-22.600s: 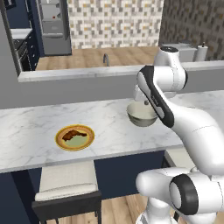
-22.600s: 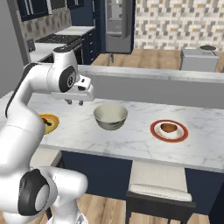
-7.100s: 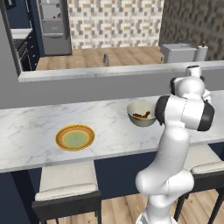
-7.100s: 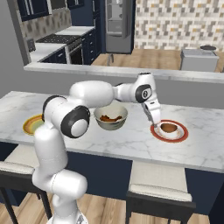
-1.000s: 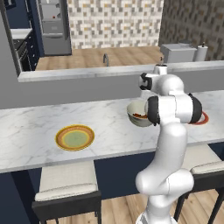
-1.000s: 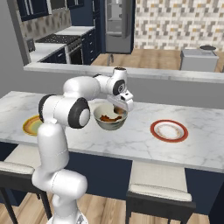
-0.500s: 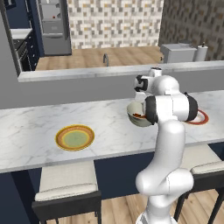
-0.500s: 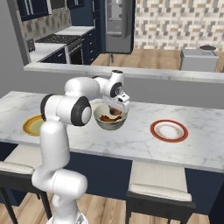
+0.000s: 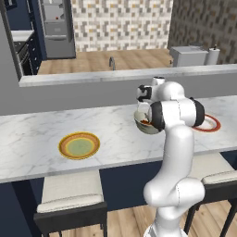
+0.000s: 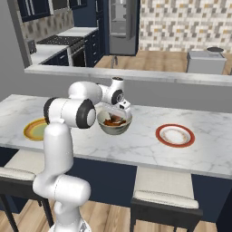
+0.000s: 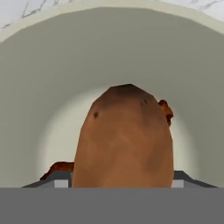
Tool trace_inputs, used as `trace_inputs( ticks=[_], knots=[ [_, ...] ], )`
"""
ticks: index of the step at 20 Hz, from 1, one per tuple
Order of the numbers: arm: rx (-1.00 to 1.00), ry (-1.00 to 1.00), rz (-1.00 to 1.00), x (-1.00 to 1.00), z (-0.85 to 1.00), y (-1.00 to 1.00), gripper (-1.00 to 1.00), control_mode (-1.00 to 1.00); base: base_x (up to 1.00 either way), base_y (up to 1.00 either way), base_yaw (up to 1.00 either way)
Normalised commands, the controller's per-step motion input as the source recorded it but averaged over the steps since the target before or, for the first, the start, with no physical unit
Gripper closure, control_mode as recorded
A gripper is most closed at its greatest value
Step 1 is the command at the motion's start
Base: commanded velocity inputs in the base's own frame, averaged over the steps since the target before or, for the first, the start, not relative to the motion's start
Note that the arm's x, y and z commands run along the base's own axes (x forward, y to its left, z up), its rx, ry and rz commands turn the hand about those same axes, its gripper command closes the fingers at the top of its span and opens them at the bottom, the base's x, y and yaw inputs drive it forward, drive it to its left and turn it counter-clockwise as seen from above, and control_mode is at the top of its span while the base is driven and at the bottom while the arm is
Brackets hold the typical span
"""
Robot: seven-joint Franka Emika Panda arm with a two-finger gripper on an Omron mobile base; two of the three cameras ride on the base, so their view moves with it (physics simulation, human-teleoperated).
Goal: Pick the chicken drumstick and potato from their plates and place them in the bowl. Then put the bowl in the fridge.
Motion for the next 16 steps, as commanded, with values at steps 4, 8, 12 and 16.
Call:
trace_inputs(
  ticks=[4, 8, 12, 16],
  knots=[
    [0.0, 0.0, 0.04, -0.05, -0.11, 0.0, -1.0, -1.0, 0.0, 0.0, 0.0],
    [0.0, 0.0, 0.03, -0.13, 0.03, -0.02, -1.0, -1.0, 0.0, 0.0, 0.0],
    [0.0, -0.03, 0.07, -0.18, 0.18, -0.01, -1.0, -1.0, 0.0, 0.0, 0.0],
    [0.0, -0.07, 0.12, -0.21, 0.32, 0.0, -1.0, -1.0, 0.0, 0.0, 0.0]
  ],
)
